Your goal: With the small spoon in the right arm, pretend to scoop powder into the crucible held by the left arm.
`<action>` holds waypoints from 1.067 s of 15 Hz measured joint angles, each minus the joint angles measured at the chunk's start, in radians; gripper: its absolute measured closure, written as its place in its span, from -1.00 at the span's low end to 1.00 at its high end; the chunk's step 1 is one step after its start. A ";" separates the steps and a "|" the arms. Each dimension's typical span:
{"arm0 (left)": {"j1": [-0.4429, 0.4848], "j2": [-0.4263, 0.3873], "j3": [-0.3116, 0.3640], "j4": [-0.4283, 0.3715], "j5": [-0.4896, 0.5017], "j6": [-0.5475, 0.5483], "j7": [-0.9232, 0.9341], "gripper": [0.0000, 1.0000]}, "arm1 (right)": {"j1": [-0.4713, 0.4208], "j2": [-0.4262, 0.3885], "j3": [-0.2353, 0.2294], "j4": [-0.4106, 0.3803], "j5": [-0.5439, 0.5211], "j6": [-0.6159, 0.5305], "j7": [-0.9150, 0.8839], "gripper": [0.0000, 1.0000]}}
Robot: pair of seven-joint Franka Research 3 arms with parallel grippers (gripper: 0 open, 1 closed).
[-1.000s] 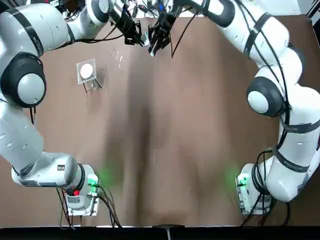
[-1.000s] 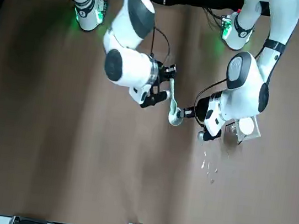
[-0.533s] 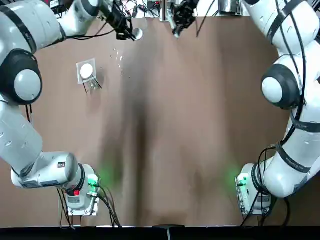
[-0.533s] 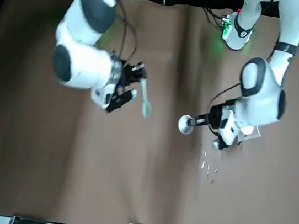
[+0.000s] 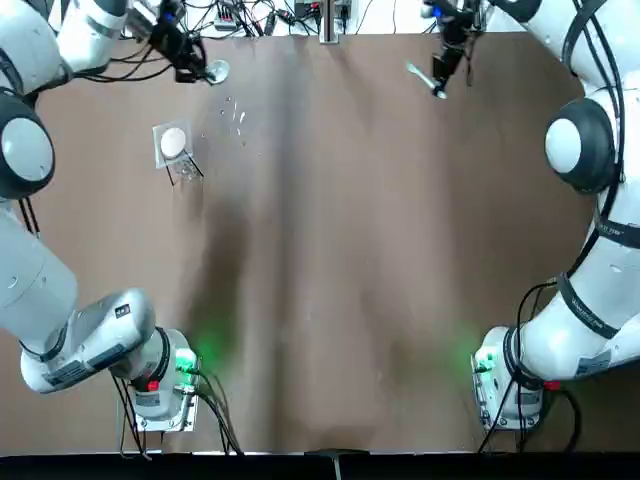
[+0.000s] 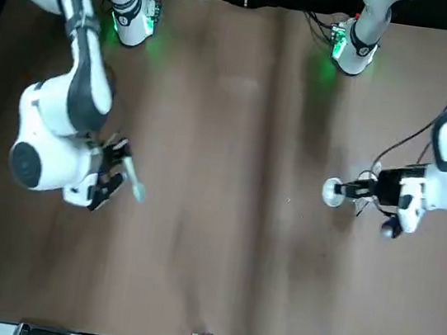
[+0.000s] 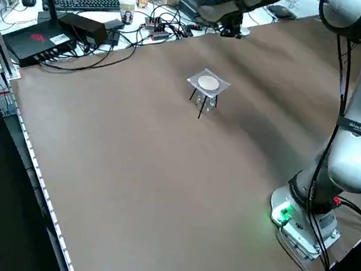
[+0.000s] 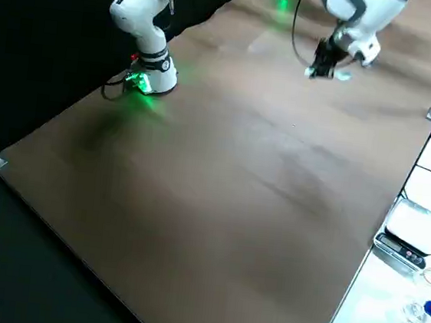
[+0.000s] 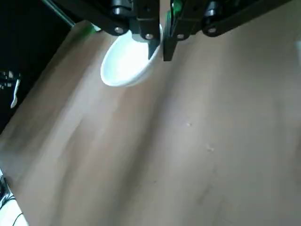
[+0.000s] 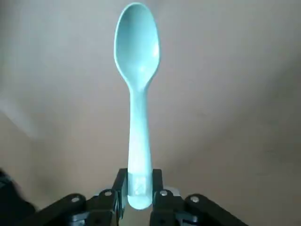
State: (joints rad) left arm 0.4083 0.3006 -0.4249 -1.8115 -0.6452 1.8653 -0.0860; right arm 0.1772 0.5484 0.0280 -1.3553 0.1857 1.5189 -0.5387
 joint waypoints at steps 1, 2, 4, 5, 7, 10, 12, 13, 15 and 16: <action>0.038 0.001 0.001 -0.003 0.012 -0.020 0.042 0.86 | -0.034 0.002 0.000 -0.030 -0.033 0.041 -0.086 0.51; 0.076 0.004 0.001 -0.006 0.036 -0.032 0.088 0.86 | -0.067 0.005 0.000 -0.066 -0.055 0.088 -0.170 0.51; 0.154 0.019 0.003 -0.012 0.079 -0.050 0.176 0.86 | -0.127 0.009 0.000 -0.148 -0.097 0.189 -0.328 0.51; 0.194 0.031 0.003 -0.014 0.096 -0.053 0.221 0.86 | -0.153 0.012 0.000 -0.189 -0.119 0.237 -0.404 0.51; 0.269 0.067 0.004 -0.018 0.126 -0.058 0.316 0.86 | -0.201 0.015 0.000 -0.262 -0.155 0.337 -0.560 0.51; 0.320 0.118 0.006 -0.018 0.136 -0.058 0.381 0.86 | -0.283 0.039 -0.001 -0.333 -0.176 0.469 -0.834 0.51; 0.298 0.134 0.001 -0.018 0.136 -0.058 0.383 0.86 | -0.346 0.080 -0.001 -0.351 -0.231 0.529 -0.966 0.51; 0.289 0.137 0.001 -0.018 0.142 -0.058 0.382 0.86 | -0.351 0.090 0.000 -0.354 -0.237 0.539 -0.977 0.51; 0.279 0.144 0.000 -0.018 0.176 -0.058 0.382 0.86 | -0.348 0.102 0.005 -0.361 -0.244 0.562 -0.979 0.51; 0.276 0.149 0.000 -0.018 0.191 -0.057 0.382 0.86 | -0.347 0.104 0.007 -0.368 -0.246 0.580 -0.979 0.51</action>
State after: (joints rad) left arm 0.6848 0.4497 -0.4245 -1.8297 -0.4539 1.8081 0.2959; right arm -0.1694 0.6526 0.0354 -1.7233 -0.0605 2.0994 -1.5180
